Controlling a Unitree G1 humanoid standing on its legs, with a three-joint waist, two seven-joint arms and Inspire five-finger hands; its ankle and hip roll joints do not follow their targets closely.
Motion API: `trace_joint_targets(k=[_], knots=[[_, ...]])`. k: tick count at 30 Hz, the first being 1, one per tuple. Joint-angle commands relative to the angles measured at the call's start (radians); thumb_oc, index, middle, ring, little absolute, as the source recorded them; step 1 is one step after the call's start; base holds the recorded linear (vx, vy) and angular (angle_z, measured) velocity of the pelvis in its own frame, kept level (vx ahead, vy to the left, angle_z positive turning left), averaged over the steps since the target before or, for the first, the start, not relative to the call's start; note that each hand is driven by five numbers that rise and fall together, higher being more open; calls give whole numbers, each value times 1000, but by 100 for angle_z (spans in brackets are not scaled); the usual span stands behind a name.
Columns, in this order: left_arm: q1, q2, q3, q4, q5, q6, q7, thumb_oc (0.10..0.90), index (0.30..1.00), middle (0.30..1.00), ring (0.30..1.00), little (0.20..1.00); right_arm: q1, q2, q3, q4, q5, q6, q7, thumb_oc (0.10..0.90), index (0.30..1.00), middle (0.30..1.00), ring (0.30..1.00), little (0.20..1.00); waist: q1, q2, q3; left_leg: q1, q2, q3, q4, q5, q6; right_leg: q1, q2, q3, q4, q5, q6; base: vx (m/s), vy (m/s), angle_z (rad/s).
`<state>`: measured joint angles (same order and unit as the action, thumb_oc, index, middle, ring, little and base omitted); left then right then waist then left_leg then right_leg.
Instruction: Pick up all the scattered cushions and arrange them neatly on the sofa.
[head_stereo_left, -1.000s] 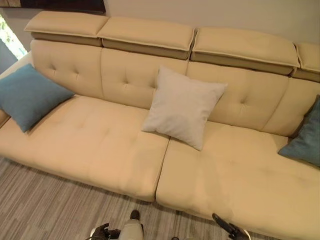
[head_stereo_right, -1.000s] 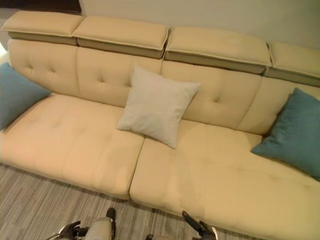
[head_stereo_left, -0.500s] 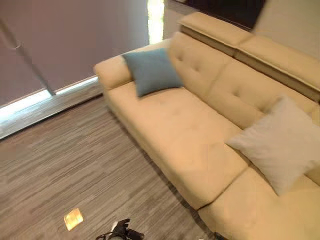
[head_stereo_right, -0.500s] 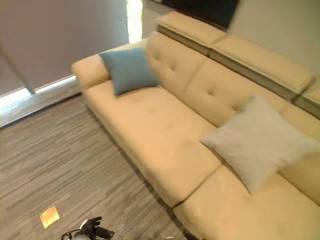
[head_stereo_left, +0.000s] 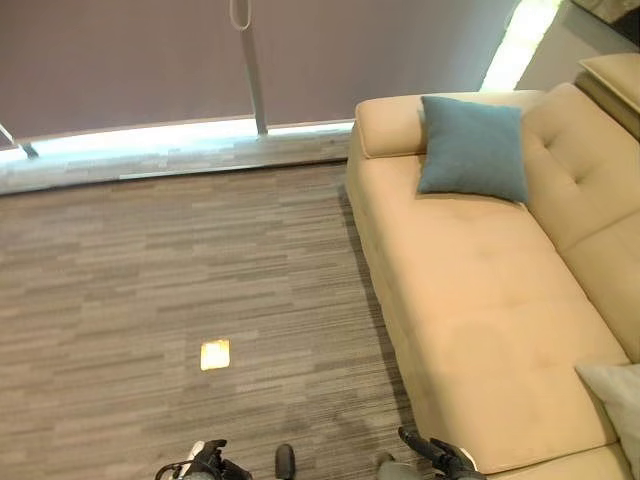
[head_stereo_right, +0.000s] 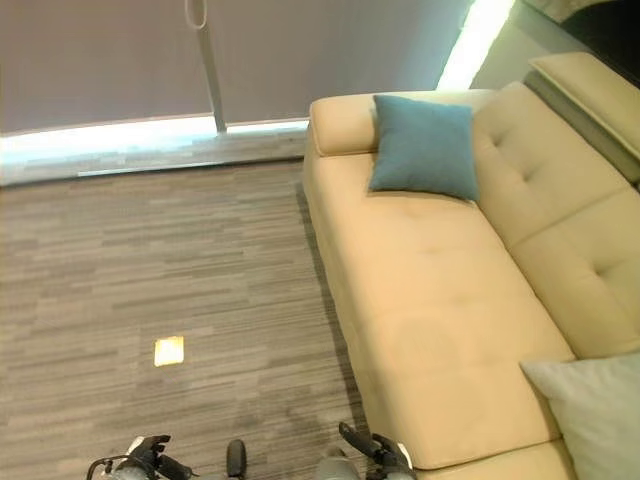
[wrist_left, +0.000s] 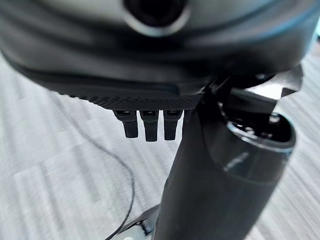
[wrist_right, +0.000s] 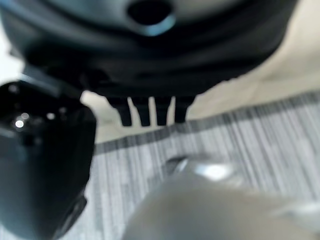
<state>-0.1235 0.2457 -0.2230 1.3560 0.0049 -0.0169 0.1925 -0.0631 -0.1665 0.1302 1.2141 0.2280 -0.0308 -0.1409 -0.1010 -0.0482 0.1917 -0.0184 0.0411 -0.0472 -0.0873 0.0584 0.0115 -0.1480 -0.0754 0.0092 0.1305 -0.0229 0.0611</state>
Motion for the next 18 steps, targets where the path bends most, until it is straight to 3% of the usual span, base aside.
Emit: trace_joint_targets(k=[1, 4, 5, 9, 11, 12, 13, 14, 16, 18], knots=[[-39, -19, 12, -12, 17, -11, 18, 800, 900, 900, 900, 900, -23, -16, -23, -3, -21, -12, -46, 800, 900, 900, 900, 900, -13, 11, 48, 101, -105, 44, 70, -186, -7, -26, 24, -73, 45, -3, 47, 322, 39, 57], [-36, -28, 3, -16, 26, -10, 15, 800, 900, 900, 900, 900, -8, -24, -19, 5, -39, -11, -50, 800, 900, 900, 900, 900, -31, 15, 56, 165, -127, 3, 61, -192, -18, -52, 51, -137, 40, 3, 43, 370, -2, 42], [-31, -37, -1, -18, 33, -11, 12, 800, 900, 900, 900, 900, 1, -31, -14, 9, -59, -10, -49, 800, 900, 900, 900, 900, -35, 21, 54, 194, -134, -11, 60, -184, -23, -63, 59, -185, 53, 3, 27, 471, -54, 36], [-18, -53, -32, -18, 84, -7, 16, 800, 900, 900, 900, 900, 22, -47, -18, 13, -69, -13, -65, 800, 900, 900, 900, 900, -65, 31, 36, 247, -131, -45, 101, -195, -42, -55, 107, -128, 68, -13, -11, 435, -76, 32], [-17, -52, -25, -11, 83, -6, 19, 800, 900, 900, 900, 900, 16, -51, -12, 11, -71, -15, -63, 800, 900, 900, 900, 900, -67, 33, 30, 214, -119, -6, 222, -147, -97, -18, 127, -112, 43, -25, -25, 335, -106, 82], [-18, -52, -23, -18, 77, -6, 18, 800, 900, 900, 900, 900, 10, -55, 1, 5, -79, -16, -64, 800, 900, 900, 900, 900, -59, 22, 41, 155, -104, 30, 326, -108, -134, 12, 127, -101, 24, -31, -30, 221, -143, 10], [-27, -48, -23, -32, 59, -10, 25, 800, 900, 900, 900, 900, -2, -60, 20, -3, -99, -21, -74, 800, 900, 900, 900, 900, -44, -3, 63, 57, -79, 71, 507, -44, -174, 38, 115, -91, 8, -34, -43, 175, -173, -21], [-33, -46, -23, -49, 50, -11, 27, 800, 900, 900, 900, 900, -10, -65, 39, -2, -127, -13, -83, 800, 900, 900, 900, 900, -28, -28, 76, -8, -61, 102, 620, -14, -163, 59, 103, -86, -3, -40, -54, 185, -209, -27], [-49, -39, -38, -76, 43, -17, 49, 800, 900, 900, 900, 900, -25, -83, 89, 10, -204, 0, -108, 800, 900, 900, 900, 900, 10, -58, 102, -118, -19, 163, 773, -58, -117, 110, 100, -75, -10, -68, -73, 266, -200, -26], [-52, -36, -39, -87, 39, -18, 60, 800, 900, 900, 900, 900, -23, -86, 102, 8, -223, 7, -112, 800, 900, 900, 900, 900, 22, -71, 102, -174, -1, 188, 777, -79, -97, 134, 93, -70, -14, -82, -77, 199, -72, -17]])
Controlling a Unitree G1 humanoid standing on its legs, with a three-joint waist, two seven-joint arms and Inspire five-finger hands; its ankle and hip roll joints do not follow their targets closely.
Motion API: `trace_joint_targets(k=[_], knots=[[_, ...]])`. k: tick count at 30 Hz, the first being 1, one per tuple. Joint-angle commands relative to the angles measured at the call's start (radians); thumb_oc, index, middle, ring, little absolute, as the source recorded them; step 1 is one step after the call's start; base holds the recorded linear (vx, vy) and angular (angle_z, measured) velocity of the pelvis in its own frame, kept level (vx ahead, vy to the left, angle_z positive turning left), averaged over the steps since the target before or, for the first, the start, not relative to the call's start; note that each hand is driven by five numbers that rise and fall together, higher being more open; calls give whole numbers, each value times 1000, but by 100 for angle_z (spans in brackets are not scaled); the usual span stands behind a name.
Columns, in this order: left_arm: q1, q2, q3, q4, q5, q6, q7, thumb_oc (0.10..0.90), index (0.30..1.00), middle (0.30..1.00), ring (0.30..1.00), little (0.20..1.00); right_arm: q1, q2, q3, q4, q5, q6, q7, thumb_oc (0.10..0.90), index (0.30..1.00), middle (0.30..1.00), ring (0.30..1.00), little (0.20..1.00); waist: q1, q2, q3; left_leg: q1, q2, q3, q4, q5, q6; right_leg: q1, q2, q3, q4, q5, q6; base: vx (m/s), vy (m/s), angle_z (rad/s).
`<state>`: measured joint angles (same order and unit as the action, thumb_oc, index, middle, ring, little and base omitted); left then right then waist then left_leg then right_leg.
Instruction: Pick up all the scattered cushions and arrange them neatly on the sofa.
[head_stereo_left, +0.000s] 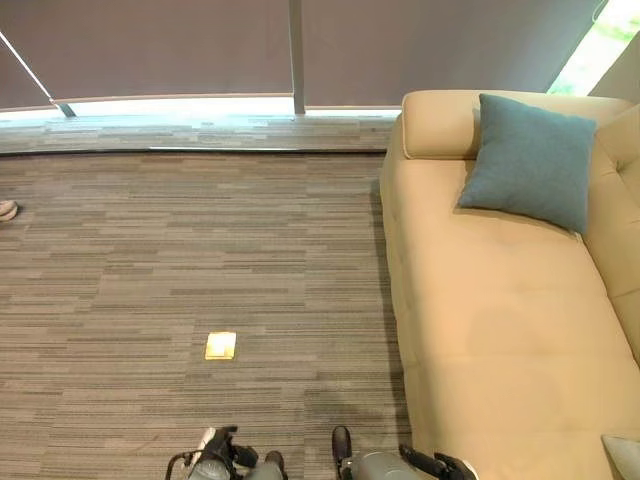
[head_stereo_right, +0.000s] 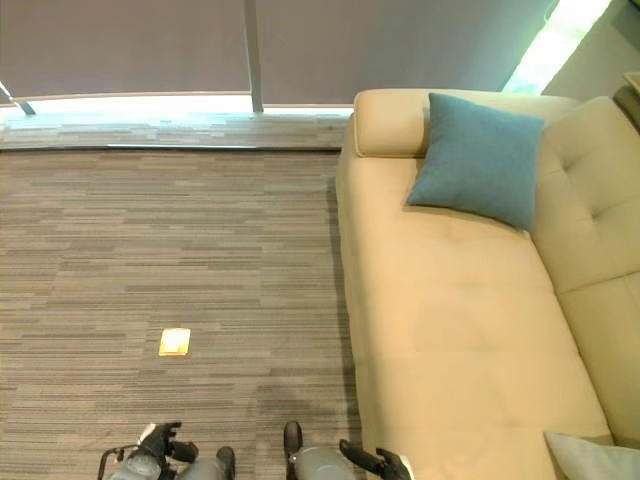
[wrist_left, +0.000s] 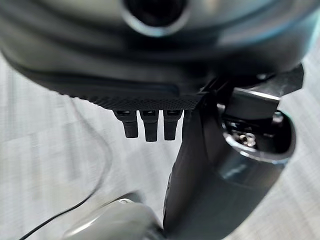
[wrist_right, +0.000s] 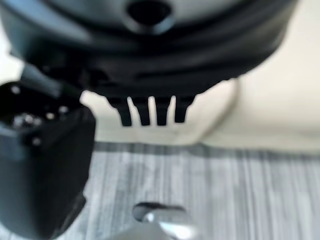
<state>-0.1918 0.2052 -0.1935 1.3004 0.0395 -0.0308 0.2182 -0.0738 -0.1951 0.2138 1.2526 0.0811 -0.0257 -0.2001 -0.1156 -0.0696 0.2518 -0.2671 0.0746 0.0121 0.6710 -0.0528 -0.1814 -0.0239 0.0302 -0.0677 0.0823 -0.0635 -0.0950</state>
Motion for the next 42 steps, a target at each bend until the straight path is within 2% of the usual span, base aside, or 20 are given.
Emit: trace_joint_targets(k=[1, 2, 3, 5, 6, 7, 10, 13, 14, 16, 19, 22, 26, 29, 34, 36, 38, 40, 41, 42], knots=[[16, 6, -66, -37, -4, -9, 43, 800, 900, 900, 900, 900, -10, -56, 25, -30, -82, 6, -54, 800, 900, 900, 900, 900, 47, -56, 41, 44, -26, 140, -17, 12, 110, 29, -14, 15, 32, -58, 79, 385, 73, -20], [25, 12, -57, -43, -17, -12, 54, 800, 900, 900, 900, 900, -1, -54, 33, -32, -90, 11, -53, 800, 900, 900, 900, 900, 68, -64, 33, 0, -6, 137, -147, -13, 124, 73, -15, 50, 21, -83, 92, 385, 72, -23], [25, 12, -57, -43, -17, -12, 54, 800, 900, 900, 900, 900, -1, -54, 33, -32, -90, 11, -53, 800, 900, 900, 900, 900, 68, -66, 31, -1, -8, 137, -152, -9, 124, 71, -17, 50, 21, -82, 92, 520, 190, -38], [36, 13, -68, -38, -2, -17, 64, 800, 900, 900, 900, 900, 0, -50, 50, -18, -124, 13, -61, 800, 900, 900, 900, 900, 86, -53, 17, 0, 42, 75, -447, 76, 104, 123, -27, 82, 7, -104, 121, 415, 207, -46], [36, 13, -68, -38, -2, -17, 64, 800, 900, 900, 900, 900, 0, -50, 50, -18, -124, 13, -61, 800, 900, 900, 900, 900, 86, -53, 16, 1, 41, 75, -453, 80, 104, 122, -27, 82, 6, -103, 121, 466, 271, -52], [36, 11, -72, -35, -12, -20, 68, 800, 900, 900, 900, 900, 0, -45, 54, -5, -136, 16, -69, 800, 900, 900, 900, 900, 96, -38, 7, -17, 85, 11, -581, 166, 80, 155, -38, 111, 6, -112, 134, 456, 277, -59], [51, 1, -67, -6, 1, -21, 67, 800, 900, 900, 900, 900, 8, -37, 52, 26, -160, 24, -58, 800, 900, 900, 900, 900, 102, -25, -18, 0, 98, -12, -686, 192, 60, 206, -71, 158, 10, -125, 159, 471, 339, -63], [65, -3, -64, 0, 20, -12, 74, 800, 900, 900, 900, 900, 18, -25, 37, 44, -176, 30, -58, 800, 900, 900, 900, 900, 104, -22, -39, 25, 77, -19, -684, 190, 63, 219, -110, 171, 32, -112, 186, 388, 363, -71], [67, -3, -59, -2, 10, -12, 77, 800, 900, 900, 900, 900, 25, -23, 24, 43, -167, 30, -61, 800, 900, 900, 900, 900, 101, -28, -47, 29, 62, -11, -661, 185, 69, 213, -138, 173, 54, -70, 206, 297, 364, -39], [60, 13, -54, -1, 6, -12, 75, 800, 900, 900, 900, 900, 36, -12, 1, 35, -138, 36, -50, 800, 900, 900, 900, 900, 84, -28, -48, 86, -2, 28, -657, 128, 125, 116, -198, 212, 227, 98, 235, 374, 516, -21], [44, 35, -52, -2, 3, -10, 71, 800, 900, 900, 900, 900, 25, -12, 7, 13, -139, 37, -57, 800, 900, 900, 900, 900, 64, 5, -30, 155, -34, 62, -668, 85, 165, 24, -250, 183, 405, 239, 205, 232, 384, -21], [41, 54, -37, 16, -1, -5, 61, 800, 900, 900, 900, 900, 23, -8, 15, -6, -144, 30, -60, 800, 900, 900, 900, 900, 42, 17, -14, 225, -54, 73, -689, 48, 179, -54, -238, 129, 430, 219, 191, 277, 298, -13], [39, 65, -31, 27, 14, 3, 39, 800, 900, 900, 900, 900, 15, -5, 25, -3, -143, 29, -55, 800, 900, 900, 900, 900, 0, 24, 2, 296, -78, 67, -706, 1, 181, -158, -122, 73, 260, 75, 195, 332, 167, 6], [37, 63, -37, 27, 33, 3, 30, 800, 900, 900, 900, 900, 14, -11, 33, 5, -155, 35, -54, 800, 900, 900, 900, 900, -23, 16, 22, 354, -100, 55, -713, -35, 182, -183, -87, 49, 145, 85, 208, 333, 76, -7], [34, 41, -40, 30, 56, 3, 14, 800, 900, 900, 900, 900, 33, -20, 45, 19, -199, 50, -48, 800, 900, 900, 900, 900, -59, 2, 30, 452, -139, 29, -694, -111, 177, -231, -71, -87, -41, 136, 226, 364, -4, 22], [41, 21, -50, 29, 61, 4, -4, 800, 900, 900, 900, 900, 42, -24, 60, 53, -239, 61, -45, 800, 900, 900, 900, 900, -57, 7, 13, 490, -141, 16, -673, -119, 163, -232, -80, -155, -39, 144, 213, 535, -150, 46], [53, 10, -56, 36, 72, 5, -13, 800, 900, 900, 900, 900, 44, -30, 64, 58, -242, 61, -36, 800, 900, 900, 900, 900, -58, 13, -7, 514, -135, 10, -650, -138, 152, -205, -75, -144, -22, 136, 186, 501, -153, 30], [57, 3, -57, 40, 75, 6, -19, 800, 900, 900, 900, 900, 43, -36, 58, 54, -233, 58, -37, 800, 900, 900, 900, 900, -61, 20, -15, 520, -123, 11, -625, -134, 137, -193, -62, -133, -12, 122, 173, 357, -149, 20], [70, -5, -46, 42, 68, 5, -25, 800, 900, 900, 900, 900, 29, -47, 51, 31, -222, 48, -37, 800, 900, 900, 900, 900, -59, 33, -18, 478, -90, 41, -451, -45, 73, -153, -41, -121, 7, 96, 143, 318, -232, 2], [70, -3, -46, 39, 66, 4, -23, 800, 900, 900, 900, 900, 19, -50, 52, 14, -219, 43, -41, 800, 900, 900, 900, 900, -55, 21, -8, 408, -74, 52, -280, 25, 44, -129, -43, -110, 6, 88, 127, 427, -328, -9]])
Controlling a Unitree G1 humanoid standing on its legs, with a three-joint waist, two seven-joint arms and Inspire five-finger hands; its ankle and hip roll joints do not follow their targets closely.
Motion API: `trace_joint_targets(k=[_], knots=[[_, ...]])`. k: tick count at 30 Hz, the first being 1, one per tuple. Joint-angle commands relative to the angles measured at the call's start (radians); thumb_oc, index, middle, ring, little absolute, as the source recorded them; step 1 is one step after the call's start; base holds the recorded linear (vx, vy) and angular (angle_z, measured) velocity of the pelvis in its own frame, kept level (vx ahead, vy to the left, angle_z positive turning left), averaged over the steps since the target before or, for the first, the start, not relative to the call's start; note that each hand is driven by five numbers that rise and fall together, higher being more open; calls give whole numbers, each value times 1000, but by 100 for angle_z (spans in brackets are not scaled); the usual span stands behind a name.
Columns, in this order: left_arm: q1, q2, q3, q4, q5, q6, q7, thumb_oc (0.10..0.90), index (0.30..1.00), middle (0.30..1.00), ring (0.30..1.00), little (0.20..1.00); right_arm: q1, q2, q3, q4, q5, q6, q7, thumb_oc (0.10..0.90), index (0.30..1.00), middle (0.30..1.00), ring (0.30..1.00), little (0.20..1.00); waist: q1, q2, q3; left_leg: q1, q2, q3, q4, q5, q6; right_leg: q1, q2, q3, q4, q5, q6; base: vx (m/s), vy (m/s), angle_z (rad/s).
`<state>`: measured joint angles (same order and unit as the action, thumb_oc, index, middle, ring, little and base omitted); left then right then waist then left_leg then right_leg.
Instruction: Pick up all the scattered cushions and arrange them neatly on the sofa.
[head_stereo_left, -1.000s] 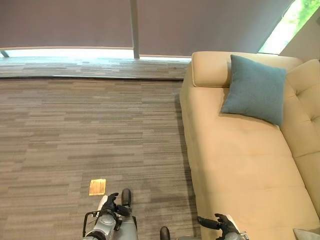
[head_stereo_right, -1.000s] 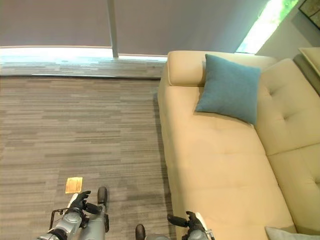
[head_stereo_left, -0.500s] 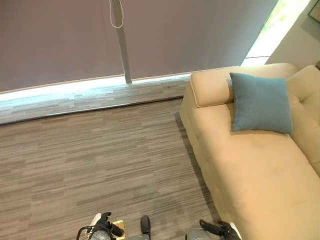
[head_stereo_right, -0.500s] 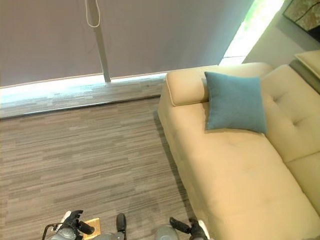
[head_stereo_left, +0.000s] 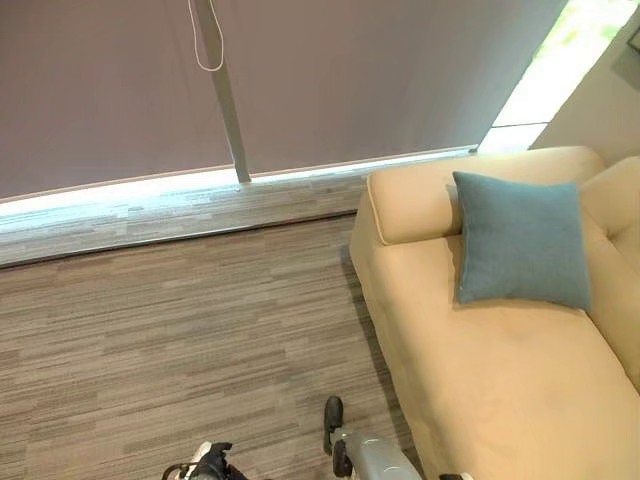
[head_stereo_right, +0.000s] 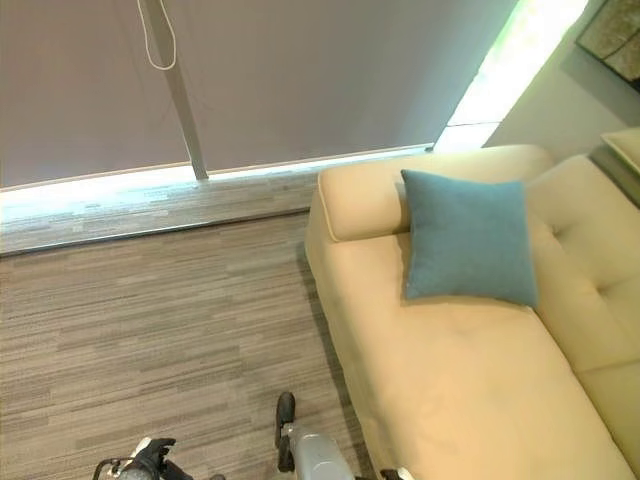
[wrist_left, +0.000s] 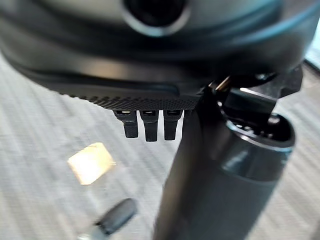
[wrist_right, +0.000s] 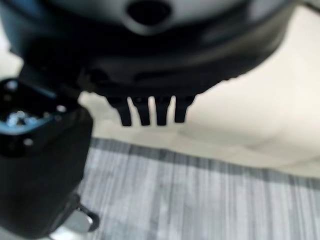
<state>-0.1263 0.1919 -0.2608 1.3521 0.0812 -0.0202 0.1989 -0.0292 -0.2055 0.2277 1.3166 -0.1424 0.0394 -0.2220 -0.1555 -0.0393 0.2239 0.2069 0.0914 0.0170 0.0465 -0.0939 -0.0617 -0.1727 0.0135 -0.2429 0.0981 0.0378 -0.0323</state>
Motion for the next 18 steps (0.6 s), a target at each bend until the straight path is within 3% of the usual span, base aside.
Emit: trace_joint_targets(k=[1, 2, 4, 6, 7, 9, 10, 11, 12, 13, 17, 18], knots=[[1, 15, 16, -30, 25, -6, 2, 800, 900, 900, 900, 900, -42, -49, 41, -85, 19, -34, -24, 800, 900, 900, 900, 900, 0, -24, 39, -146, -72, 47, 511, 148, -95, 49, -17, 91, -10, -23, 39, 176, -194, -8], [1, 16, 16, -30, 25, -6, 2, 800, 900, 900, 900, 900, -42, -49, 41, -85, 19, -34, -24, 800, 900, 900, 900, 900, -1, -26, 37, -150, -75, 46, 510, 151, -95, 46, -20, 90, -10, -22, 39, 199, -169, -14], [-12, 16, 0, -62, 24, -7, 20, 800, 900, 900, 900, 900, -71, -72, 48, -143, 33, -44, -37, 800, 900, 900, 900, 900, 25, -51, 63, -244, -90, 43, 733, 162, -74, 85, -8, 143, 0, -46, 15, 232, -141, -53], [-11, 14, -1, -80, 1, -16, 39, 800, 900, 900, 900, 900, -82, -92, 54, -208, 39, -49, -46, 800, 900, 900, 900, 900, 47, -63, 74, -340, -136, 49, 797, 100, -45, 113, 2, 205, 10, -61, 15, 331, -54, -107], [-8, 9, 2, -84, -18, -21, 49, 800, 900, 900, 900, 900, -79, -97, 47, -252, 70, -54, -48, 800, 900, 900, 900, 900, 58, -70, 71, -398, -137, 59, 724, 63, -27, 154, 13, 263, 2, -76, 21, 461, 21, -116], [-2, 3, -2, -84, -22, -26, 49, 800, 900, 900, 900, 900, -79, -88, 55, -242, 71, -57, -44, 800, 900, 900, 900, 900, 74, -70, 60, -417, -130, 50, 554, 18, 2, 196, 16, 316, -20, -94, 34, 495, 84, -127], [-4, 1, -1, -83, -32, -31, 56, 800, 900, 900, 900, 900, -84, -86, 73, -222, 52, -56, -44, 800, 900, 900, 900, 900, 95, -62, 52, -417, -148, -14, 365, 10, 14, 217, 29, 355, -34, -102, 47, 343, 94, -104], [-4, 1, -1, -83, -32, -31, 56, 800, 900, 900, 900, 900, -84, -86, 73, -221, 52, -56, -44, 800, 900, 900, 900, 900, 96, -66, 53, -411, -151, -12, 354, 16, 14, 218, 26, 357, -35, -101, 47, 476, 165, -97], [-3, -8, 3, -82, -46, -31, 56, 800, 900, 900, 900, 900, -98, -77, 98, -179, 23, -49, -43, 800, 900, 900, 900, 900, 138, -50, 45, -395, -162, -207, 121, 81, 9, 257, 44, 425, -35, -112, 52, 415, 118, -127], [-3, -8, -8, -81, -40, -32, 54, 800, 900, 900, 900, 900, -100, -79, 106, -155, 0, -43, -40, 800, 900, 900, 900, 900, 144, -42, 41, -401, -162, -274, 78, 115, 0, 263, 50, 449, -22, -120, 55, 487, 160, -159], [-2, -19, -9, -29, -10, -2, 24, 800, 900, 900, 900, 900, -75, -62, 90, -89, -25, -23, -28, 800, 900, 900, 900, 900, 127, -22, 13, -318, -143, -260, -18, 124, 10, 251, 48, 476, 48, -150, 68, 238, 147, -109], [6, -16, -11, -22, 0, 0, 26, 800, 900, 900, 900, 900, -55, -56, 72, -71, -9, -16, -26, 800, 900, 900, 900, 900, 104, -21, 2, -267, -146, -214, -64, 118, 31, 215, 34, 490, 112, -138, 98, 227, 264, -55]])
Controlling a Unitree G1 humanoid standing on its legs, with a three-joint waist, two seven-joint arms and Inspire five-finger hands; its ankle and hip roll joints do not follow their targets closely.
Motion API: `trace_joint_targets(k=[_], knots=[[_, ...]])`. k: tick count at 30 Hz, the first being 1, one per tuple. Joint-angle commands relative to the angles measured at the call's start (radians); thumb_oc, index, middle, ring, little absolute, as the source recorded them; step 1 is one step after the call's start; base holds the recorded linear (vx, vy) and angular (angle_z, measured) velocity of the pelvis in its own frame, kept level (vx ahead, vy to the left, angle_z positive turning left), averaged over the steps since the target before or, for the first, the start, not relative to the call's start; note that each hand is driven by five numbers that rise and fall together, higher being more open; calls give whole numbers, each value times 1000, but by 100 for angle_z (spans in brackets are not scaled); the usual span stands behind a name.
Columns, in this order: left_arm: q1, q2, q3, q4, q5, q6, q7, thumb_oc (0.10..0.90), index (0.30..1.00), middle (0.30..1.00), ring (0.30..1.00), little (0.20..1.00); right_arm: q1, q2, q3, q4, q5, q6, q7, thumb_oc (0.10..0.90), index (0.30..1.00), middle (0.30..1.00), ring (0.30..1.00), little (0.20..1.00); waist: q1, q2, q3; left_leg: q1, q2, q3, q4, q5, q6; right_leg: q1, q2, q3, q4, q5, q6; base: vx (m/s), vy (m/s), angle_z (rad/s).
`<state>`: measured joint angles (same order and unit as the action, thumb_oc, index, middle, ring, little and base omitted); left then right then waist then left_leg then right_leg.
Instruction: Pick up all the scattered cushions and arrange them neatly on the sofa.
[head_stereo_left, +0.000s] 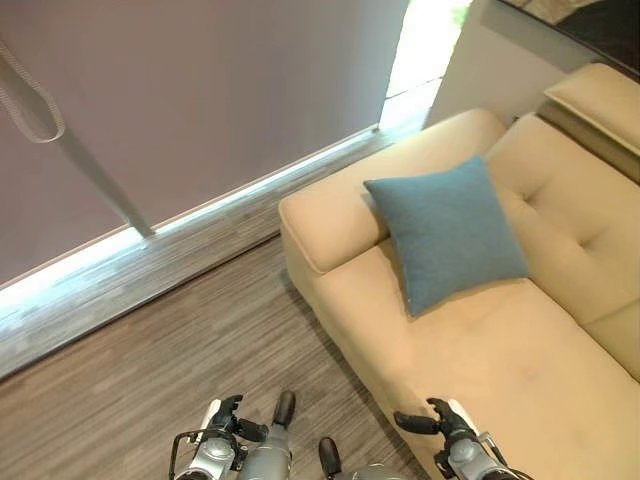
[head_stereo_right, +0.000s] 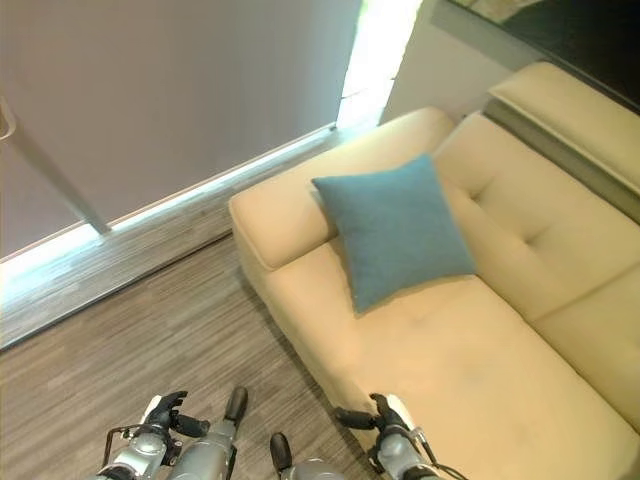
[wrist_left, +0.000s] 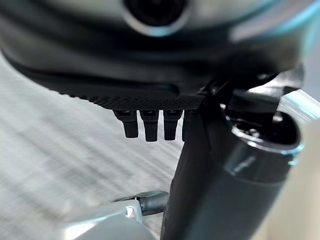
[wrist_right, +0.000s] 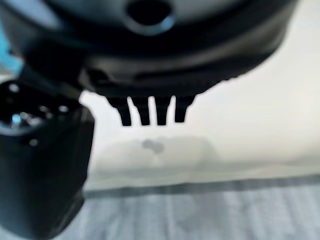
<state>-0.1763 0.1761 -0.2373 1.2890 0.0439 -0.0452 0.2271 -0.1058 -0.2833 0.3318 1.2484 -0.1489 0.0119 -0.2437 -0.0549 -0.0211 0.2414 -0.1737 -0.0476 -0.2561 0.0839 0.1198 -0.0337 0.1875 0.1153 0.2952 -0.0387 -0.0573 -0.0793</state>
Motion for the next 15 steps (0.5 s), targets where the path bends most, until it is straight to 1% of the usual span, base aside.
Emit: trace_joint_targets(k=[1, 2, 3, 4, 5, 6, 7, 8, 9, 10, 11, 12, 13, 14, 15], knots=[[56, 0, -34, 41, 38, 25, -2, 800, 900, 900, 900, 900, 22, 22, -32, -3, -3, 11, -4, 800, 900, 900, 900, 900, 5, -37, -19, 111, -5, 61, -102, -94, 2, -149, -66, -46, 247, -40, 145, 175, 240, -70], [57, 3, -32, 40, 38, 26, -2, 800, 900, 900, 900, 900, 27, 26, -47, 0, 14, 10, -4, 800, 900, 900, 900, 900, -4, -36, -16, 128, -2, 91, -112, -100, 12, -173, -72, -41, 290, -24, 164, 112, 182, -95], [57, 16, -31, 42, 35, 28, -8, 800, 900, 900, 900, 900, 31, 23, -77, 1, 44, 8, -7, 800, 900, 900, 900, 900, -11, -30, -10, 157, 20, 164, -128, -116, 30, -230, -106, -110, 358, 3, 179, 113, 182, -97], [56, 16, -31, 43, 35, 28, -8, 800, 900, 900, 900, 900, 31, 23, -77, 1, 44, 9, -7, 800, 900, 900, 900, 900, -10, -28, -12, 154, 21, 165, -128, -115, 30, -233, -104, -109, 356, 6, 179, 106, 174, -124], [55, 21, -32, 44, 36, 29, -11, 800, 900, 900, 900, 900, 27, 23, -84, 4, 50, 8, -9, 800, 900, 900, 900, 900, -13, -26, -11, 170, 29, 194, -137, -124, 33, -254, -123, -163, 366, 9, 185, 72, 128, -149], [50, 27, -33, 46, 36, 29, -17, 800, 900, 900, 900, 900, 24, 22, -87, 8, 49, 7, -8, 800, 900, 900, 900, 900, -14, -21, -8, 181, 36, 224, -136, -135, 38, -278, -147, -239, 375, 16, 190, 116, 235, -181], [42, 45, -38, 50, 48, 33, -24, 800, 900, 900, 900, 900, 19, 18, -83, 14, 40, 6, -7, 800, 900, 900, 900, 900, -15, -12, -5, 185, 48, 272, -126, -146, 43, -298, -179, -360, 393, 4, 191, 76, 178, -129], [42, 45, -38, 50, 48, 33, -24, 800, 900, 900, 900, 900, 19, 18, -83, 14, 40, 6, -7, 800, 900, 900, 900, 900, -15, -12, -5, 186, 47, 272, -126, -147, 43, -298, -180, -359, 394, 3, 191, 42, 188, -89], [42, 61, -28, 50, 54, 34, -24, 800, 900, 900, 900, 900, 15, 9, -83, 9, 33, -1, -11, 800, 900, 900, 900, 900, -9, -2, -8, 183, 62, 323, -119, -154, 49, -287, -219, -449, 418, -14, 187, 0, 81, -57], [42, 61, -28, 50, 54, 34, -24, 800, 900, 900, 900, 900, 15, 9, -83, 9, 32, -1, -11, 800, 900, 900, 900, 900, -8, -3, -7, 184, 61, 323, -118, -155, 49, -287, -220, -448, 421, -16, 187, -1, 101, -82], [41, 69, -21, 47, 52, 35, -23, 800, 900, 900, 900, 900, 14, 3, -87, 2, 32, -4, -16, 800, 900, 900, 900, 900, -3, 0, -11, 189, 69, 350, -123, -158, 49, -268, -243, -479, 431, -25, 183, 9, 36, -81], [38, 82, -9, 37, 52, 32, -17, 800, 900, 900, 900, 900, 17, -2, -92, -8, 32, -7, -23, 800, 900, 900, 900, 900, 7, 0, -21, 195, 76, 393, -129, -163, 47, -231, -293, -522, 436, -6, 187, 7, 36, -79], [38, 82, -9, 37, 52, 32, -17, 800, 900, 900, 900, 900, 16, -2, -92, -8, 32, -7, -22, 800, 900, 900, 900, 900, 8, 1, -23, 192, 78, 393, -129, -162, 47, -233, -291, -523, 433, -3, 187, 45, 13, -75], [34, 87, -6, 30, 51, 29, -15, 800, 900, 900, 900, 900, 18, -5, -97, -16, 35, -10, -24, 800, 900, 900, 900, 900, 17, -5, -35, 198, 77, 420, -135, -168, 44, -202, -326, -553, 405, 15, 195, 156, -47, -83], [29, 91, -4, 21, 51, 26, -12, 800, 900, 900, 900, 900, 15, -9, -99, -29, 39, -13, -28, 800, 900, 900, 900, 900, 29, -22, -64, 200, 70, 449, -146, -186, 34, -142, -354, -589, 294, 13, 213, 138, -74, -98]])
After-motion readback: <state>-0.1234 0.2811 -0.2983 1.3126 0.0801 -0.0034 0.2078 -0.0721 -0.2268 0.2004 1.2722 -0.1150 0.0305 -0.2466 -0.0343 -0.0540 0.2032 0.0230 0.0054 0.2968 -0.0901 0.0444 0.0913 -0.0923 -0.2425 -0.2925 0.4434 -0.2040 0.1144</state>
